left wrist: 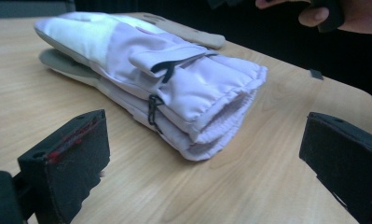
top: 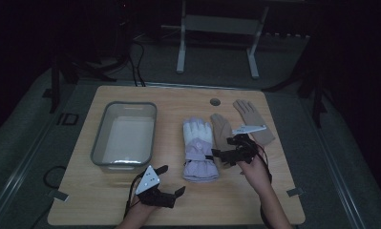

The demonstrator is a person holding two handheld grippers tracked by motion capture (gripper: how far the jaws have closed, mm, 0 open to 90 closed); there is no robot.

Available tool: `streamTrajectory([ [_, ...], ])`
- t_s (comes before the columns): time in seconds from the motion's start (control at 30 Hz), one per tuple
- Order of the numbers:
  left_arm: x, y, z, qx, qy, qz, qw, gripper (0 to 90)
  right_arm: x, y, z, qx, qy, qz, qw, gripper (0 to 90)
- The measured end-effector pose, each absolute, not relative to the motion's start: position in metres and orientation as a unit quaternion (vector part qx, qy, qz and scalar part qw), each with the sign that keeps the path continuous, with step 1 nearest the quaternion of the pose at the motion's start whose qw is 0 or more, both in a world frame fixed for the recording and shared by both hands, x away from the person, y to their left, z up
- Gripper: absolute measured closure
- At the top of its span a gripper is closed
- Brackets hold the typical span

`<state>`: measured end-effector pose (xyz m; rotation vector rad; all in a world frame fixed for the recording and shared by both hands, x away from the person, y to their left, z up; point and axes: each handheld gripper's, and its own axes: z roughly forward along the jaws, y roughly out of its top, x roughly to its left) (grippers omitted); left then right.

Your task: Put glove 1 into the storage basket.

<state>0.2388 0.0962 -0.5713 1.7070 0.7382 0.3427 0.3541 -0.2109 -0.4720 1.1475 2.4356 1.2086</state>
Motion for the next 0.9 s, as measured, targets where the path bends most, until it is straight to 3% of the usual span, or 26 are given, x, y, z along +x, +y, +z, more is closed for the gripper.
streamTrajectory([
  [0.27,0.237,0.095,-0.55,0.746,0.312,0.148,0.569,1.9,0.356,-0.217,-0.457,0.398,0.807,0.419,0.12,11.9],
  [0.37,0.243,0.092,-0.54,0.749,0.314,0.138,0.566,2.2,0.358,-0.216,-0.457,0.405,0.805,0.416,0.118,17.2],
  [0.47,0.249,0.088,-0.528,0.758,0.311,0.149,0.554,8.5,0.36,-0.213,-0.461,0.407,0.806,0.414,0.115,28.3],
  [0.6,0.261,0.078,-0.514,0.774,0.32,0.13,0.531,16.6,0.366,-0.208,-0.467,0.419,0.8,0.418,0.098,35.2],
  [0.67,0.266,0.073,-0.512,0.779,0.316,0.122,0.527,32.4,0.371,-0.202,-0.472,0.426,0.8,0.41,0.098,38.9],
  [0.73,0.27,0.068,-0.512,0.782,0.325,0.12,0.518,36.2,0.377,-0.198,-0.479,0.436,0.799,0.405,0.091,38.9],
  [0.77,0.272,0.065,-0.514,0.784,0.333,0.12,0.509,42.4,0.379,-0.196,-0.483,0.44,0.798,0.403,0.085,38.4],
  [0.9,0.281,0.059,-0.522,0.786,0.36,0.115,0.49,43.5,0.382,-0.194,-0.496,0.451,0.798,0.394,0.076,37.9],
])
